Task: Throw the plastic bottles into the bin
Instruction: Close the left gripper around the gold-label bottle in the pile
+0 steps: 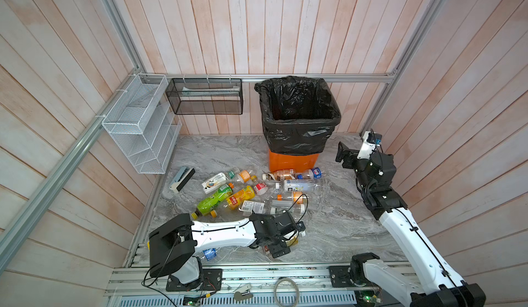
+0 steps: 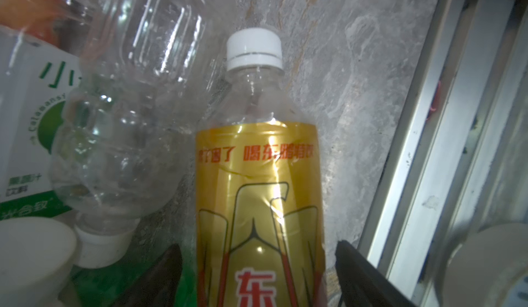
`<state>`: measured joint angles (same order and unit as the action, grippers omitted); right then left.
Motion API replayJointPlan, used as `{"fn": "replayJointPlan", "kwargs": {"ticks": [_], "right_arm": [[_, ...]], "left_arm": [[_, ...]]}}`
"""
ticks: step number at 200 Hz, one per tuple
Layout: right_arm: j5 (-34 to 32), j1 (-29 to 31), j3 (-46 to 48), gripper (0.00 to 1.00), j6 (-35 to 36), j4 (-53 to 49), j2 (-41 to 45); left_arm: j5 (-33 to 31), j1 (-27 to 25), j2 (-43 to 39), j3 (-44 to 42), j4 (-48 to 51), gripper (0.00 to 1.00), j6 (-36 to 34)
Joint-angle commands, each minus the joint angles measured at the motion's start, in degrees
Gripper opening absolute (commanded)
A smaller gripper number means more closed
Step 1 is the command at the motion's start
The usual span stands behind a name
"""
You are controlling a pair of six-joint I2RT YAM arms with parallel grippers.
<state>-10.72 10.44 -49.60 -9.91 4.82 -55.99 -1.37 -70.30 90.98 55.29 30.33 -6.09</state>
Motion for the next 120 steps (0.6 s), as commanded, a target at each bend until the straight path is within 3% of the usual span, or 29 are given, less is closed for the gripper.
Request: {"fn": "replayJointPlan", "kwargs": {"ticks": [1, 94, 120], "right_arm": [[-1.98, -0.50, 1.40, 0.96, -1.24, 1.37, 1.11], [-3.08, -2.09, 4.69, 0.97, -3.54, 1.34, 1.51], [-3.25, -2.51, 5.24, 0.97, -3.73, 1.28, 1.85]], "left_arm": [[2.91, -0.27, 1.66, 1.87, 0.65, 0.84, -1.60], [6.11, -0.27, 6.58, 2.88, 0.81, 0.77, -2.08], [5.76, -0.27, 6.81, 3.21, 0.57, 0.69, -2.11]]}}
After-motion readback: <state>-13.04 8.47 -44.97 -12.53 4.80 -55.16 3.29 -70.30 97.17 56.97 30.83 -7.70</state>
